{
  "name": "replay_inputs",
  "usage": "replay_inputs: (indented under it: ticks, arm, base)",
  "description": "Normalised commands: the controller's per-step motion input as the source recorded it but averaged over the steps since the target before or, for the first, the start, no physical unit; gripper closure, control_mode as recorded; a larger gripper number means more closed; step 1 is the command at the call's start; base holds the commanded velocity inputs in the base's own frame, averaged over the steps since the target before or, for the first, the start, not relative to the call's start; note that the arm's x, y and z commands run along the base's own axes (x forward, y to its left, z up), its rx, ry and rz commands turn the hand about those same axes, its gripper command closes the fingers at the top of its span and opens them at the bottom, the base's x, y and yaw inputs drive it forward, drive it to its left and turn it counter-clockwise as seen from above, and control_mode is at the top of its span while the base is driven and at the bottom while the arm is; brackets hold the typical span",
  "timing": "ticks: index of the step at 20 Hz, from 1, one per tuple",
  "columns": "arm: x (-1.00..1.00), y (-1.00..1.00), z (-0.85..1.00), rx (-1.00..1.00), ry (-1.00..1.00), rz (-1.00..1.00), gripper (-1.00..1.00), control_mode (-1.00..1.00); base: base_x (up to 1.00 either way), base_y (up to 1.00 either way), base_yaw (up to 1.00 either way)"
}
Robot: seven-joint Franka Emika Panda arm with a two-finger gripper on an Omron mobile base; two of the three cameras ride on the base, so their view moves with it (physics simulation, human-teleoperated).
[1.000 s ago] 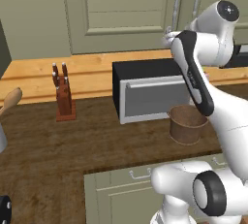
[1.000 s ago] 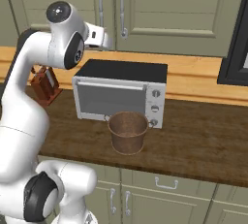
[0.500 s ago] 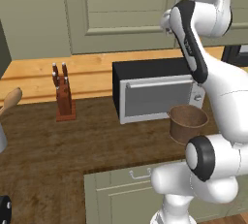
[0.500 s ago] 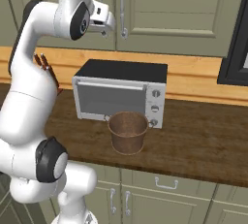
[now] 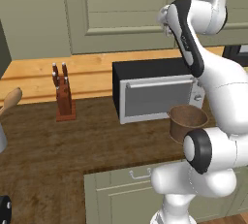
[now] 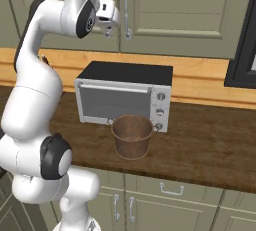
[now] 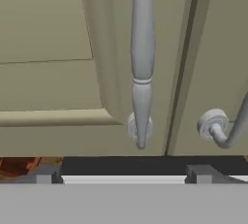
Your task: Open the cabinet, pick up the bread from the cabinet and place it in the basket. Then move the basket to the dining counter.
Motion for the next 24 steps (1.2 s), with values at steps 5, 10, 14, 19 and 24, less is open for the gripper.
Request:
replay_inputs:
  ticks: [5,10,14,19,24]
  arm:
    - [0.62,-0.04,0.00,0.00,-0.09,0.00,-1.00,-1.00]
    - [0.10,-0.02,0.24,0.01,-0.01,0.00,-1.00,-1.00]
    - [0.20,-0.03,0.19,0.02,-0.05,0.00,-1.00,-1.00]
    - [0.03,0.00,0.02,0.00,-0.18,0.00,-1.00,-1.00]
    - [0.24,0.00,0.00,0.02,-0.18,0.00,-1.00,-1.00]
  base:
    - [0.00,0.00,0.00]
    - [0.00,0.00,0.00]
    - [0.00,0.00,0.00]
    - [0.00,0.00,0.00]
    - [0.00,0.00,0.00]
